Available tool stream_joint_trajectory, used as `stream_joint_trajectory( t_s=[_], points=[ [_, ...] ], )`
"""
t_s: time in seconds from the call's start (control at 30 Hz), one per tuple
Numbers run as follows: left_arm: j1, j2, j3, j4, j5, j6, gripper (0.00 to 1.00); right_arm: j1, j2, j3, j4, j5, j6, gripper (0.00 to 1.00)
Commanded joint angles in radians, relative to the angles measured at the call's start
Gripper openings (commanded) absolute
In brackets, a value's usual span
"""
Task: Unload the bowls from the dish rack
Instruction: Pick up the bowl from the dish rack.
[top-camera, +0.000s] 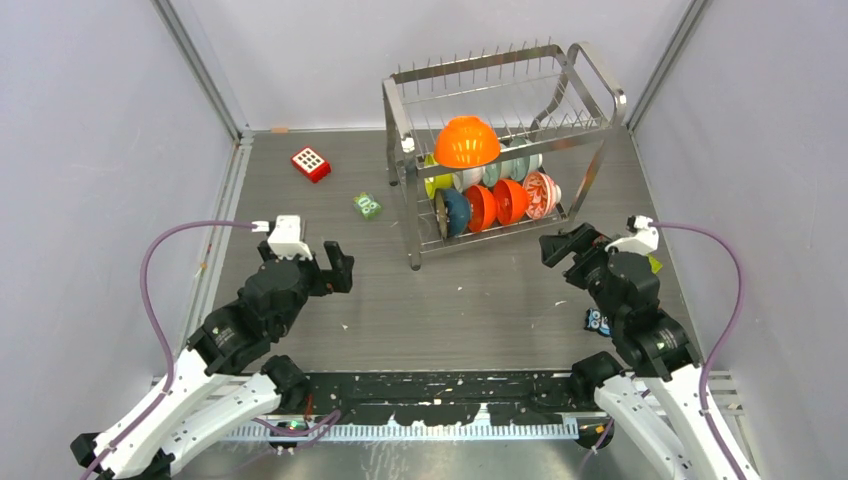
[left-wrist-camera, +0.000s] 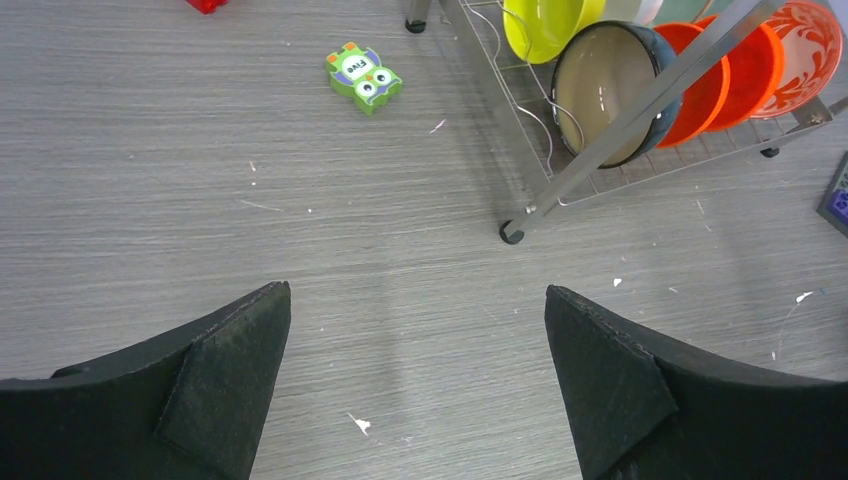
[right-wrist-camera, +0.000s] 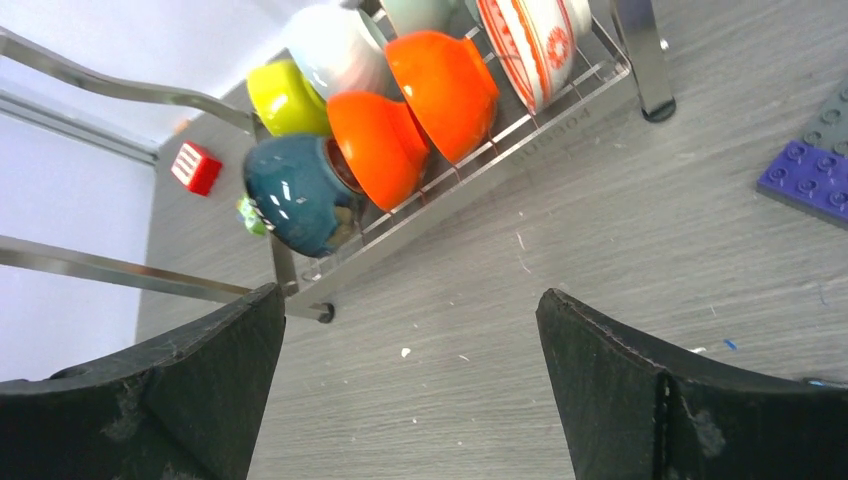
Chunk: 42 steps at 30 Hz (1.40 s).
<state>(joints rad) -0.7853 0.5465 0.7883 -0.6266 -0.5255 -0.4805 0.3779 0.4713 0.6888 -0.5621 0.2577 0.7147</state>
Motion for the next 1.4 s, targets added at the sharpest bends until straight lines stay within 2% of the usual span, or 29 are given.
stream_joint_trajectory(
  t_s=[0.0, 0.17, 0.4, 0.63, 0.73, 1.1, 1.37],
  points=[
    [-0.002, 0.004, 0.001, 0.033, -0.02, 0.03, 1.0, -0.002, -0.032, 0.102, 0.044, -0.056, -0.017, 1.0],
    [-0.003, 0.0, -0.006, 0.049, 0.016, 0.037, 0.99, -0.002, -0.008, 0.142, 0.185, -0.315, 0.092, 1.0],
    [-0.002, -0.025, -0.023, 0.067, 0.025, 0.036, 0.98, -0.001, 0.089, 0.163, 0.426, -0.396, 0.381, 0.98],
    [-0.002, -0.089, -0.065, 0.118, 0.036, 0.044, 0.96, 0.0, 0.202, 0.15, 0.676, -0.401, 0.596, 0.93],
    [-0.002, -0.109, -0.076, 0.129, 0.045, 0.049, 0.95, 0.029, 0.248, 0.148, 0.751, -0.366, 0.639, 0.9],
    [-0.002, -0.108, -0.064, 0.098, 0.004, 0.04, 0.93, 0.278, 0.355, 0.199, 0.769, -0.032, 0.583, 0.82],
    [-0.002, -0.135, -0.077, 0.109, 0.001, 0.043, 0.93, 0.318, 0.398, 0.173, 0.867, 0.068, 0.589, 0.77]
  ],
)
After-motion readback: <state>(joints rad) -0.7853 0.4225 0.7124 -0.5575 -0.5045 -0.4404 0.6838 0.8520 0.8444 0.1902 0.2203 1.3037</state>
